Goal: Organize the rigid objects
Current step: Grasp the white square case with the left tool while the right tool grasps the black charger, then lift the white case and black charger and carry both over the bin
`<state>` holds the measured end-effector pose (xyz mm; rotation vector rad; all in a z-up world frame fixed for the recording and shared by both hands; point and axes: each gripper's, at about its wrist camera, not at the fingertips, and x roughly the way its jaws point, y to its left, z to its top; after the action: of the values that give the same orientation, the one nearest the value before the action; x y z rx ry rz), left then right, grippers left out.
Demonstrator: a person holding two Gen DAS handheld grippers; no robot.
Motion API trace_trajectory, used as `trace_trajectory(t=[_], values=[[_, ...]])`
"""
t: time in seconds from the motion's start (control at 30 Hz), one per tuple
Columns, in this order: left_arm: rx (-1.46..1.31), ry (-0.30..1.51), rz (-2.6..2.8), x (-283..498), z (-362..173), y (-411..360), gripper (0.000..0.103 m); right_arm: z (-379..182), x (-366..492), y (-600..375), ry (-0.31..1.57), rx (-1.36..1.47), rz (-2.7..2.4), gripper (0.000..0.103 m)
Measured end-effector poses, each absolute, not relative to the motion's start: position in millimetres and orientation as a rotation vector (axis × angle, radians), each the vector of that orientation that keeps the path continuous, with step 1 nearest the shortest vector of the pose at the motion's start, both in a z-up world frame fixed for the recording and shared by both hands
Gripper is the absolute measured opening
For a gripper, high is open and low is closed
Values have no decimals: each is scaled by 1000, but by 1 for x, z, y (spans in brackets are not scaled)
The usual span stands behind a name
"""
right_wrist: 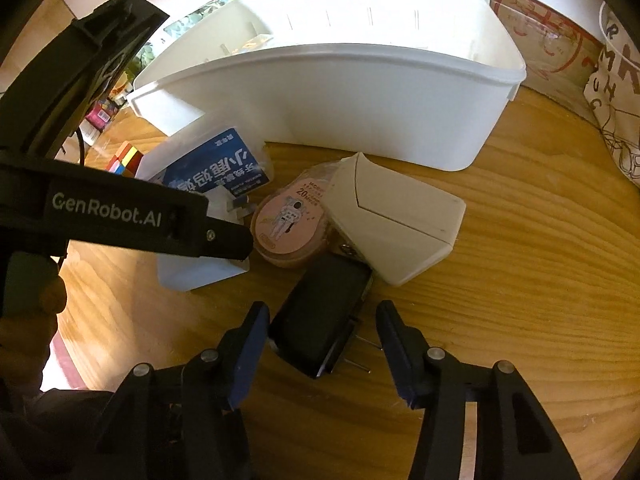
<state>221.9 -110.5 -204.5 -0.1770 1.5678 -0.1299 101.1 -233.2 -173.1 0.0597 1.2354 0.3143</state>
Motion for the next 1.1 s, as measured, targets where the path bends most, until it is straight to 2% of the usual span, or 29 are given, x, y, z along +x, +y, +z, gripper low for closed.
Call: trace_trajectory(t=[0.03, 0.07, 0.47, 1.1], values=[[-177, 1566, -130, 222, -205, -110, 75, -173, 100, -233, 1237, 60, 317, 55], [-177, 1564, -132, 217, -203, -105, 75, -174, 100, -234, 1237, 62, 319, 49], [-240, 1571, -105, 202, -201, -79, 67, -170, 93, -228, 1244, 47, 324, 48], [-433, 1567, 7, 143, -204, 7, 66, -145, 78, -195, 1149, -99, 408, 47]])
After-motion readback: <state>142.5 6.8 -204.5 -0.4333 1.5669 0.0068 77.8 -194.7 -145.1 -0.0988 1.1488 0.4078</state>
